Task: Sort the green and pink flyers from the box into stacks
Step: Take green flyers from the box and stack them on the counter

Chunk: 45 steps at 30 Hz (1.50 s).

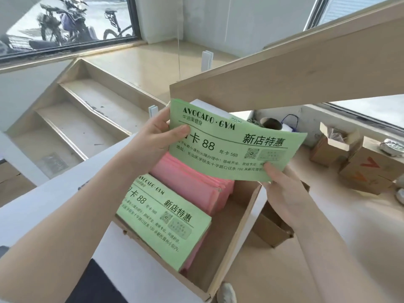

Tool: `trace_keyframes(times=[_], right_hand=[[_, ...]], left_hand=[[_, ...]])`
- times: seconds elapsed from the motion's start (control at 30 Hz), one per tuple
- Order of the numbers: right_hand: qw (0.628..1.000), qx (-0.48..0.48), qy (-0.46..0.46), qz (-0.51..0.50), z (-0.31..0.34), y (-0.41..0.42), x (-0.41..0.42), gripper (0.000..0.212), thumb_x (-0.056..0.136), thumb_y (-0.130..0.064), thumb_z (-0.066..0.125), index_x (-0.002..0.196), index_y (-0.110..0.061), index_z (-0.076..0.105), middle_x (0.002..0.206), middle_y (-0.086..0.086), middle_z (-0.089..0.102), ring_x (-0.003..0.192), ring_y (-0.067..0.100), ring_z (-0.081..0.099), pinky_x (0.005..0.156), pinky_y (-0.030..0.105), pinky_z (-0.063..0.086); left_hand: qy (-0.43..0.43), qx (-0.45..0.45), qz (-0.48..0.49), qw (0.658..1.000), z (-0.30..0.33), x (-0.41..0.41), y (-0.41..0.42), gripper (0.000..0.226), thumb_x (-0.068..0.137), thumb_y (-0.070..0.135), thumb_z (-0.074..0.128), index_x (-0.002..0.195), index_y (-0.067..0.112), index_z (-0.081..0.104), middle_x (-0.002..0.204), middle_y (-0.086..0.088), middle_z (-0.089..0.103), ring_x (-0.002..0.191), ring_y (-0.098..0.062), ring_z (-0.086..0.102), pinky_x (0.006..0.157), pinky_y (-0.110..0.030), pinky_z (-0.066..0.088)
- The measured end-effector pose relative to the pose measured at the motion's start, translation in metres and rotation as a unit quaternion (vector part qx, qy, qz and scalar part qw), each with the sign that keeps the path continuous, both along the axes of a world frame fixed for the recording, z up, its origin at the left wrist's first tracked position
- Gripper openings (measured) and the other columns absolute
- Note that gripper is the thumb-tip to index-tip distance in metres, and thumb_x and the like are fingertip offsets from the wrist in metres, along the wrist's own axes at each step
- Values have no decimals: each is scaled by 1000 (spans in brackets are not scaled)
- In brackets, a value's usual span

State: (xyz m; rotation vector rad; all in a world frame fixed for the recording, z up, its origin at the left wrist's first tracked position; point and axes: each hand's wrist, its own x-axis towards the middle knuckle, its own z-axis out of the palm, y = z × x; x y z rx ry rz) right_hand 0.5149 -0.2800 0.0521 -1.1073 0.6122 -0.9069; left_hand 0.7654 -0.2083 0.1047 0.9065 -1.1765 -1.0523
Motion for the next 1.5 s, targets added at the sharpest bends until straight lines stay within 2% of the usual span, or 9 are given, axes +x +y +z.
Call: trace_keyframes(times=[0.2,0.27,0.47,0.63,0.8,0.9,1.03,1.27,1.5], right_hand=[[998,-29,42,-22,-1,-75,-22,71,46,-42,89,109,-20,65,115,-1,69,109,20,63,93,36,52],[992,-62,92,-52,-4,-99,-31,40,65,-22,81,102,-25,67,106,-8,72,102,14,66,90,37,52],[973,-100,181,-104,-41,-157,-36,36,85,6,60,95,-29,63,85,-25,71,84,-6,66,74,15,49],[970,-84,202,-110,-72,-182,-35,28,85,4,60,100,-20,62,94,-16,67,83,-10,63,73,9,48],[974,-26,198,-111,-103,-189,-30,26,83,0,65,102,-17,61,104,0,69,101,14,63,93,33,47],[977,-21,154,-146,-103,-188,-27,19,82,-12,68,100,-13,61,100,1,70,96,11,65,85,25,49],[975,-11,100,-197,-91,-183,-20,8,82,-29,56,78,-25,62,75,-10,67,73,9,59,69,22,47],[957,-52,154,-239,-94,-185,-15,29,97,-20,48,73,-30,59,77,-10,62,79,12,53,75,32,40],[962,-59,139,-229,-90,-191,-14,27,99,-24,44,77,-32,58,79,-19,62,81,3,56,76,31,41]], left_hand=[[-62,17,85,994,4,-22,-74,23,89,6,53,107,20,56,100,3,72,91,-19,69,79,-36,57],[-88,53,104,989,0,-28,-98,26,93,2,49,107,23,55,99,6,72,91,-14,69,75,-28,56],[-242,199,144,939,-38,-32,-162,21,92,3,52,88,22,59,92,5,68,93,-19,65,88,-41,50],[-272,284,164,905,-59,-31,-198,15,90,5,53,84,18,58,84,3,61,71,-13,53,61,-19,41],[-182,457,86,866,-87,-36,-210,5,92,21,55,93,25,58,104,5,59,96,-16,48,94,-28,39],[-90,471,79,874,-89,-42,-214,9,91,37,55,96,30,58,101,13,63,105,-9,53,106,-28,33],[3,471,135,872,-95,-42,-224,32,89,52,50,84,21,58,82,4,62,84,-12,57,94,-26,39],[-114,448,164,872,-98,-42,-229,32,93,46,45,98,17,58,115,-3,62,119,-21,51,110,-35,34],[-152,418,63,894,-96,-29,-224,41,78,24,73,112,16,52,111,-3,61,115,-19,53,106,-35,38]])
